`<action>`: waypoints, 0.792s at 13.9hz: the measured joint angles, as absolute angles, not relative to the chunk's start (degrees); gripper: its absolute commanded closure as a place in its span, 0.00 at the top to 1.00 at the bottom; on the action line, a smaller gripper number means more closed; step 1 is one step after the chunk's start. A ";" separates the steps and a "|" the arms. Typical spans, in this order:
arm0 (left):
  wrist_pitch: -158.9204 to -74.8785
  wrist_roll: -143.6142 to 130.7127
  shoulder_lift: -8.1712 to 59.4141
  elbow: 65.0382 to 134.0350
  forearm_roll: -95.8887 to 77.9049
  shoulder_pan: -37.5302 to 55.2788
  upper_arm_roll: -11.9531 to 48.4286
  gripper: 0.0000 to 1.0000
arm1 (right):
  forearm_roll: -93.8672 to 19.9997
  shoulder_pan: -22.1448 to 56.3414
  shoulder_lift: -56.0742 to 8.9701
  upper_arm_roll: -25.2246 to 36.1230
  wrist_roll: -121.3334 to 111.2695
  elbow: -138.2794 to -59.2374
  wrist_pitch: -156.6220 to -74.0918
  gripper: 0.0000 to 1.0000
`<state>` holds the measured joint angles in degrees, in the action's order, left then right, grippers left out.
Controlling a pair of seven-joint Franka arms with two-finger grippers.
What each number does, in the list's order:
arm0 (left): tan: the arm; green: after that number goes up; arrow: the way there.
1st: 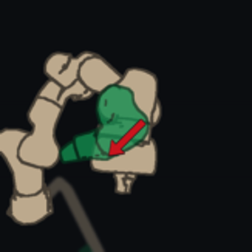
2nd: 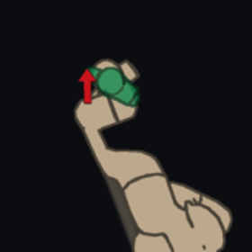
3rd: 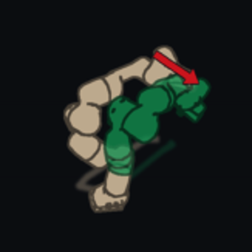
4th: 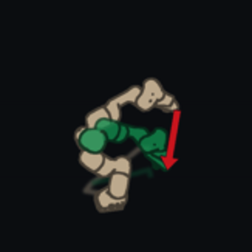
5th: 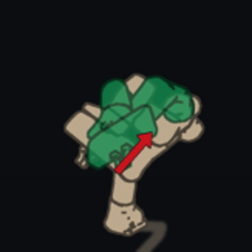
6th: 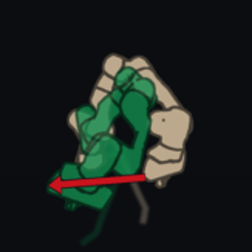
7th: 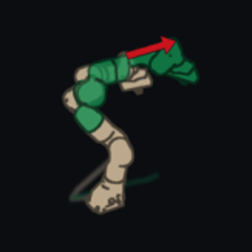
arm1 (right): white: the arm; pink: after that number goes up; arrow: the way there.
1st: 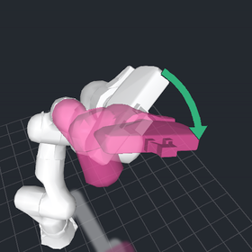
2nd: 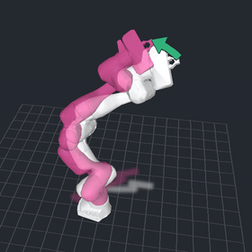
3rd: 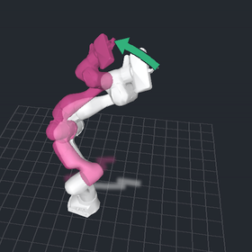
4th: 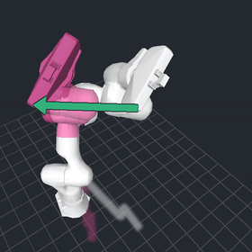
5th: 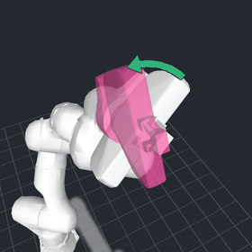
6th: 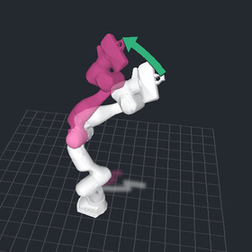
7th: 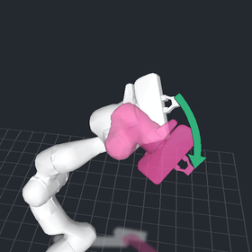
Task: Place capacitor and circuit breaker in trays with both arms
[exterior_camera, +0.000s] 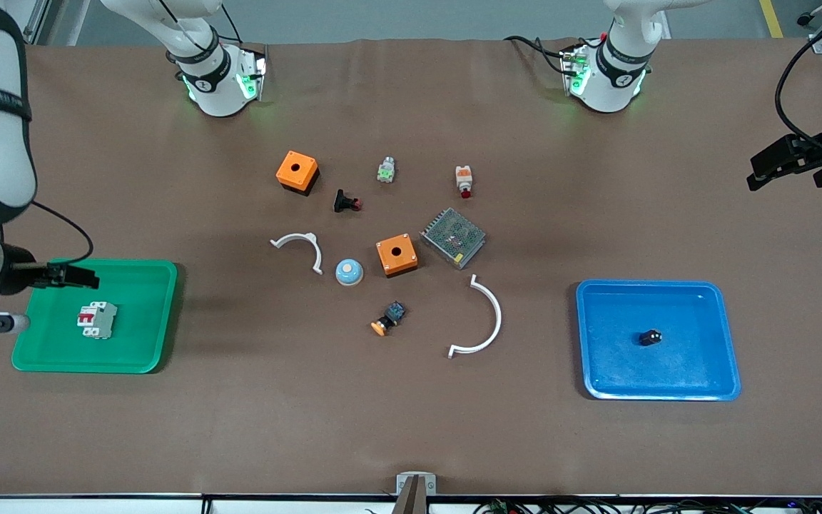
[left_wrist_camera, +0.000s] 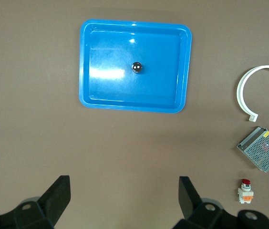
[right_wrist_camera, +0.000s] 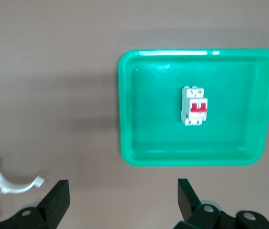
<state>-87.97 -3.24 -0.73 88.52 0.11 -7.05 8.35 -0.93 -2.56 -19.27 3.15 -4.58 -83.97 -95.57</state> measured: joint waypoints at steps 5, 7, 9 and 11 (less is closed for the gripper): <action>-87.16 -3.30 -1.32 88.51 0.11 -7.06 8.44 1.00 | -1.36 0.00 -14.24 3.07 -4.27 -83.99 -90.15 1.00; -86.45 -3.32 -1.71 88.51 0.11 -7.06 8.40 1.00 | -1.35 0.05 -13.74 3.30 -4.19 -83.99 -89.72 1.00; -86.25 -3.33 -1.96 88.51 0.11 -7.09 8.34 1.00 | -1.35 0.03 -13.74 3.60 -4.19 -83.99 -89.72 1.00; -86.09 -3.33 -2.19 88.51 0.11 -7.13 8.33 1.00 | -1.36 0.05 -13.73 3.51 -4.19 -83.85 -89.71 1.00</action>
<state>-86.09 -3.33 -2.19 88.51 0.11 -7.13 8.33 -1.36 0.05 -13.73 3.51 -4.19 -83.85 -89.71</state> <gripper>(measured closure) 0.000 0.000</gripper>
